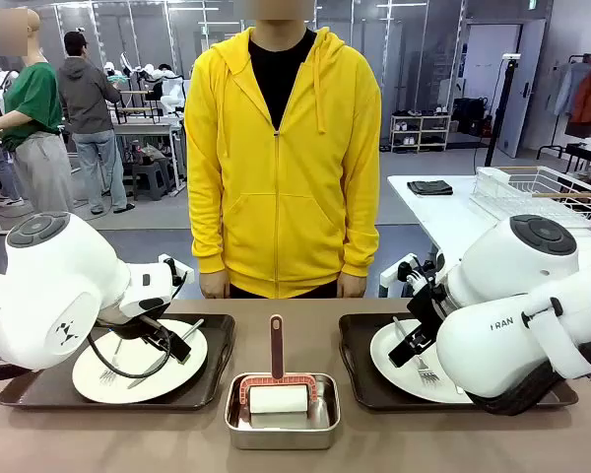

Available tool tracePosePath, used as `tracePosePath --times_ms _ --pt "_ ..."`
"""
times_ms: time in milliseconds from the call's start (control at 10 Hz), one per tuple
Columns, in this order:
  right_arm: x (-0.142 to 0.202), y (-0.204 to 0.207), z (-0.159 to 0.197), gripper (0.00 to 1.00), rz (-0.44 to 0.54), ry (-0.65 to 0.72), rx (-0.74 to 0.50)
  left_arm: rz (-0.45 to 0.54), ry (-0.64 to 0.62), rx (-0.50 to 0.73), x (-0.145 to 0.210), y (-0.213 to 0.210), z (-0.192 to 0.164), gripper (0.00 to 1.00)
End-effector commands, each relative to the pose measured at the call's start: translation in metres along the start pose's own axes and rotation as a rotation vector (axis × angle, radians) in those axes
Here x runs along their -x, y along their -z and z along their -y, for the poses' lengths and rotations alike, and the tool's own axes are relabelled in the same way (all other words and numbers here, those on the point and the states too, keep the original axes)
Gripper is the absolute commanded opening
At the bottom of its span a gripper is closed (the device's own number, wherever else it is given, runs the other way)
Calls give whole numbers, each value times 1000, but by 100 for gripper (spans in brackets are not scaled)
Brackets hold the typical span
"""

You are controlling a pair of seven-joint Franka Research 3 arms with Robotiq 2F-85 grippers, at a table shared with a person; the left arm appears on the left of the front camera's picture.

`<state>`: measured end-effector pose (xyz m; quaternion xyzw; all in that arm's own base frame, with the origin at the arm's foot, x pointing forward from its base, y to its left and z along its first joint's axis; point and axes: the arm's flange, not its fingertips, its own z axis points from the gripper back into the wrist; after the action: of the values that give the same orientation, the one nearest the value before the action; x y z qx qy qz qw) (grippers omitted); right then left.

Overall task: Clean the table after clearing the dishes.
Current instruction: When the left (or right) Handle tray is removed, use the left hand (or right hand) to clean the left (or right) side of the table with the Lint Roller.

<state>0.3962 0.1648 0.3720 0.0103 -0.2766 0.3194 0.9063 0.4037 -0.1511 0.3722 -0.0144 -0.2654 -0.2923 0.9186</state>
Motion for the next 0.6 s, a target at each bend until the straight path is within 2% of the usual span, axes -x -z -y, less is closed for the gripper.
tracePosePath --times_ms 0,500 --pt "0 0 0 100 0 0 0 0 0 0 0 0 0 100" --pt "0 0 0 100 0 0 0 0 0 0 0 0 0 100"
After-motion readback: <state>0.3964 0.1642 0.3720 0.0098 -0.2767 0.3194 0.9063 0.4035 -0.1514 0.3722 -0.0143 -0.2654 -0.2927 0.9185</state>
